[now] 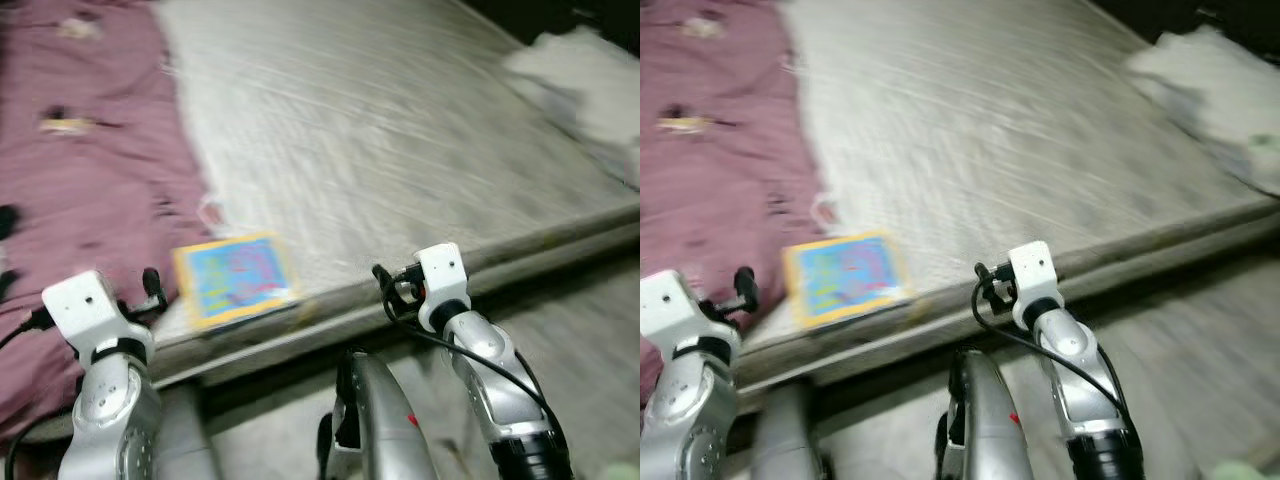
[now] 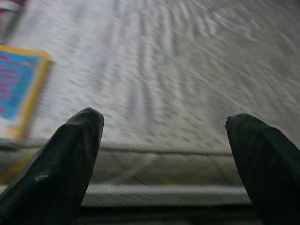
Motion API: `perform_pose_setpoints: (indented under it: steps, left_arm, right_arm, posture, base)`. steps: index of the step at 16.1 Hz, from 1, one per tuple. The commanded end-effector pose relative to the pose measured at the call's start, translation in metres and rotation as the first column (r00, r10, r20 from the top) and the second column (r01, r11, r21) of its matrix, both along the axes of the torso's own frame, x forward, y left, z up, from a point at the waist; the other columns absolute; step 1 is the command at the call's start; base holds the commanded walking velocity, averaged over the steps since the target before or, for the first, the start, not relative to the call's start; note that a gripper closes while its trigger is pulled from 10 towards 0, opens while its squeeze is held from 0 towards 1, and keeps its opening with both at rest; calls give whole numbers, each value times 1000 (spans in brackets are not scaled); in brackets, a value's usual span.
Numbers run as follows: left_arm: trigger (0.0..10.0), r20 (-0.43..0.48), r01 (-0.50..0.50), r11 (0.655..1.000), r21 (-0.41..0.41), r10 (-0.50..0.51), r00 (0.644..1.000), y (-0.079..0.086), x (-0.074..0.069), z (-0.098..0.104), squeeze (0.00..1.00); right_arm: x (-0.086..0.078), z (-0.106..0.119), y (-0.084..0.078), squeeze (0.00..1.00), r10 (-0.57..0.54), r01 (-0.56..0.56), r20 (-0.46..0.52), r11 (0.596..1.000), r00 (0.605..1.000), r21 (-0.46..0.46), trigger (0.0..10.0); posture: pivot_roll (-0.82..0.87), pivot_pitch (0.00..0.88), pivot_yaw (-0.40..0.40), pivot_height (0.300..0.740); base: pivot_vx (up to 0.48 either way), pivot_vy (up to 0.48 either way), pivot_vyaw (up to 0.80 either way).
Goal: Clean up the room
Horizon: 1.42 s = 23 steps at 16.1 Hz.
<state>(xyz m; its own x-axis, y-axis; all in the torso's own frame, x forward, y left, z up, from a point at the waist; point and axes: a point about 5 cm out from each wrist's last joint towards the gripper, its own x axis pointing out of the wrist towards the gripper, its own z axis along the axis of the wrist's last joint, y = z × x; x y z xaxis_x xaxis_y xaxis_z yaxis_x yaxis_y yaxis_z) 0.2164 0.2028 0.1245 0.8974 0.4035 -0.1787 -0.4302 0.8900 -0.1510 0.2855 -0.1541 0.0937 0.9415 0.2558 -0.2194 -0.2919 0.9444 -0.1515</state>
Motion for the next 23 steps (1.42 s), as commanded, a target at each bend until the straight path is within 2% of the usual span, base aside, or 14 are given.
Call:
perform_pose_setpoints:
  steps: [1, 5, 8, 12, 14, 17, 20, 23]
  left_arm:
    - [10000, -46, -35, 997, -66, 32, 998, -6, -1, -10, 0]
    - [10000, -94, -104, 987, -121, 93, 991, -4, 5, -16, 0]
    - [10000, -107, -120, 985, -121, 107, 988, -2, 5, -17, 0]
    - [10000, -118, -128, 984, -124, 114, 987, -1, 10, -21, 0]
    - [10000, -144, -131, 983, -130, 112, 983, 0, 11, -28, 0]
    - [10000, -164, -88, 984, -158, 62, 985, -4, 20, -35, 0]
    - [10000, -158, -57, 990, -127, 36, 987, -5, 35, -36, 0]
    - [10000, -176, -34, 994, -104, 15, 984, -4, 39, -41, 0]
  right_arm:
    - [-2, 1, -10, 0, -19, 19, -2, 1000, 1000, -12, 10000]
    - [-3, 3, -16, 0, -30, 30, 2, 999, 1000, -32, 10000]
    - [-5, 3, -17, 0, -21, 21, 0, 999, 1000, -39, 10000]
    - [-12, 0, -26, 0, -46, 46, -6, 998, 999, -53, 10000]
    - [-13, 0, -29, 0, -54, 54, -7, 996, 998, -70, 10000]
    - [-14, 1, -33, 0, -48, 47, -8, 996, 999, -80, 10000]
    - [-18, 6, -38, 0, -50, 50, 11, 994, 999, -98, 10000]
    - [-20, 13, -44, 0, -62, 67, 47, 991, 997, -115, 10000]
  posture:
    - [7, 143, -91, 562]
    - [-9, 141, -89, 562]
    - [-22, 142, -82, 557]
    - [-39, 156, -69, 497]
    - [-43, 157, -74, 497]
    - [-57, 164, -87, 497]
    - [-93, 163, -78, 497]
    - [-114, 163, -57, 497]
  base:
    - [0, 0, 0]
    - [0, 0, 0]
    - [0, 0, 0]
    - [0, 0, 0]
    - [0, 0, 0]
    - [0, 0, 0]
    - [0, 0, 0]
    - [0, 0, 0]
